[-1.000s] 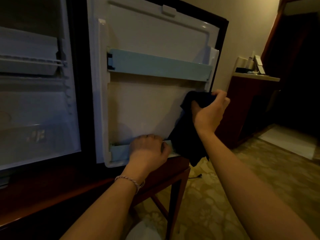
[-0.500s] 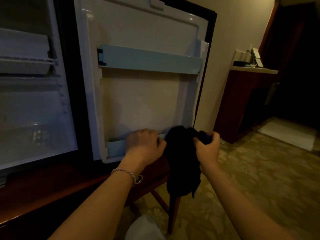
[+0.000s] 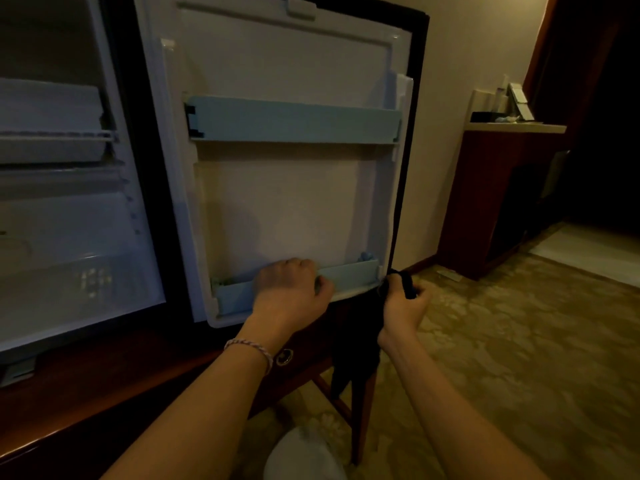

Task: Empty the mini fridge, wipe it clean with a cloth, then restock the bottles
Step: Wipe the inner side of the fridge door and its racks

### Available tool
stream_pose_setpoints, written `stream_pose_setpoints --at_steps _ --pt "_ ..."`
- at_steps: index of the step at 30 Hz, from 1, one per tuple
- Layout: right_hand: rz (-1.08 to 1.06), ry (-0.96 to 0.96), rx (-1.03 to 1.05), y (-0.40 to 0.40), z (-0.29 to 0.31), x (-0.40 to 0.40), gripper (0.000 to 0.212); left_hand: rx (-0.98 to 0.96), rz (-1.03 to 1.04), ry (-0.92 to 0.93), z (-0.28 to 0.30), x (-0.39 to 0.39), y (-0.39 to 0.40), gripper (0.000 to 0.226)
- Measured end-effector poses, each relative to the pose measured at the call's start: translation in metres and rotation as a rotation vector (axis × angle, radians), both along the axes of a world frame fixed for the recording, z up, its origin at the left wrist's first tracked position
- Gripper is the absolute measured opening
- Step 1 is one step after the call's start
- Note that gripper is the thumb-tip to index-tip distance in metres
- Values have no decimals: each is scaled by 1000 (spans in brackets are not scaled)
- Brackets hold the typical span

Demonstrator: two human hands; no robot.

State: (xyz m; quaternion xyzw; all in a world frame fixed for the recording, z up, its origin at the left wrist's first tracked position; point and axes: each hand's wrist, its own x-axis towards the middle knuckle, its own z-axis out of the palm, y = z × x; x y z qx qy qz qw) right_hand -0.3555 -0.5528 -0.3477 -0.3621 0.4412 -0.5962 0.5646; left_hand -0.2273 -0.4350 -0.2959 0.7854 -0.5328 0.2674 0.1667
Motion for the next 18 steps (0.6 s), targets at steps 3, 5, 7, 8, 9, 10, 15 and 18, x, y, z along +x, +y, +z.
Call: stream_pose_setpoints --at_steps 3,5,7,8,9,10,15,18 --pt "-43 -81 43 1 -3 8 25 -32 -73 -25 -4 3 4 37" --pt "-35 -163 57 1 -7 12 34 -81 -128 -31 -7 6 7 34" --pt "-9 -192 67 5 -13 19 52 -135 -164 -31 -10 9 9 35" --pt "-15 -201 71 7 -18 27 56 -151 -177 -23 -9 10 10 35" --pt "-19 -193 59 12 -20 32 55 -161 -184 -13 -9 10 10 35" --pt "-24 -201 53 21 -20 38 51 -174 -184 -10 -9 10 9 36" --pt "7 -337 72 54 -28 75 25 -159 -154 -24 -11 11 8 43" --pt "118 -459 139 45 -73 117 25 -127 -177 -13 -10 15 11 51"
